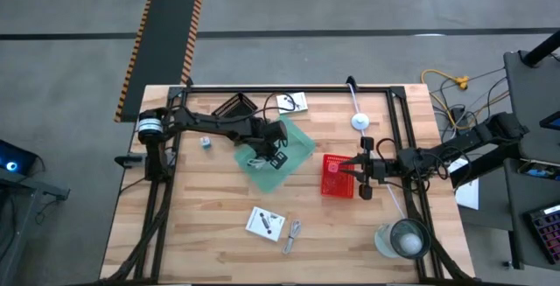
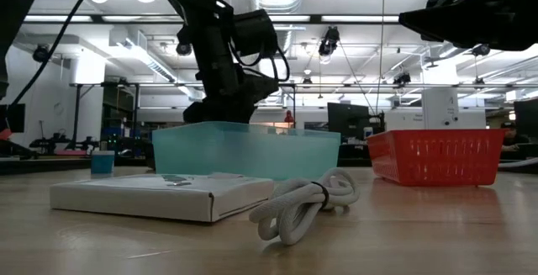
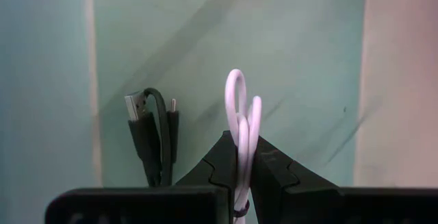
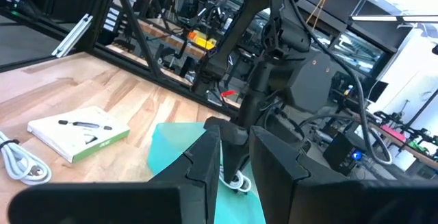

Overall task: Pick and place items into bin
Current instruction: Put the left white charger cable into the green bin

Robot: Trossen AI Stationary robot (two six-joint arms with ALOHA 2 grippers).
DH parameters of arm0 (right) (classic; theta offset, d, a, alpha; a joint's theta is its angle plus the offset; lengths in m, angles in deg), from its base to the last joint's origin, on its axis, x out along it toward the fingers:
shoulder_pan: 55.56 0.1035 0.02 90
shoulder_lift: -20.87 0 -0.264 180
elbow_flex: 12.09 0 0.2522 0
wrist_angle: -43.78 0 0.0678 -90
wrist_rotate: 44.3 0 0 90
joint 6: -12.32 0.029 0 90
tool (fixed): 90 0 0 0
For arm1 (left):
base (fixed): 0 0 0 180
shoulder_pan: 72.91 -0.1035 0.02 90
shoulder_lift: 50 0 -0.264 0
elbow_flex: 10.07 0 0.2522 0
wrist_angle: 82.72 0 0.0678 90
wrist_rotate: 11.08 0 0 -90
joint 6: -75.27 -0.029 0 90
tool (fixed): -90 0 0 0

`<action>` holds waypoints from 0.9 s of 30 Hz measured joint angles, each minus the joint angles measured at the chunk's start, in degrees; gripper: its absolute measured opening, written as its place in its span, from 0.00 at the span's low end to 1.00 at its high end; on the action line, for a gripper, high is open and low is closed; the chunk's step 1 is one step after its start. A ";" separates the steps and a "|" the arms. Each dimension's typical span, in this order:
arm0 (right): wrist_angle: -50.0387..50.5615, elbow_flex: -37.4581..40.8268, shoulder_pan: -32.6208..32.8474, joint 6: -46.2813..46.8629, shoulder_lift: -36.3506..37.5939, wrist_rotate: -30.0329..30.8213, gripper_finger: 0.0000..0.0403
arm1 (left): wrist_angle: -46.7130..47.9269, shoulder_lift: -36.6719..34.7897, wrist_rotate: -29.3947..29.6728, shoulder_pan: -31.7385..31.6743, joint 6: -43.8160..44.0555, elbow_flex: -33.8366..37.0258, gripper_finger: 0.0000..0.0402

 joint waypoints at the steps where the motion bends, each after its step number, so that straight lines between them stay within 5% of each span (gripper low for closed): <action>1: 0.00 0.00 0.00 -0.02 0.00 0.00 0.17 | -0.21 -0.01 0.02 0.00 0.00 0.03 0.02; 15: 0.02 0.00 0.00 -0.04 0.00 0.00 0.17 | -0.36 2.63 -1.14 -0.28 -2.34 0.45 0.03; 27: 0.33 0.00 0.00 -0.03 0.00 0.00 0.17 | -1.53 2.34 -1.25 -0.35 -3.55 0.45 0.14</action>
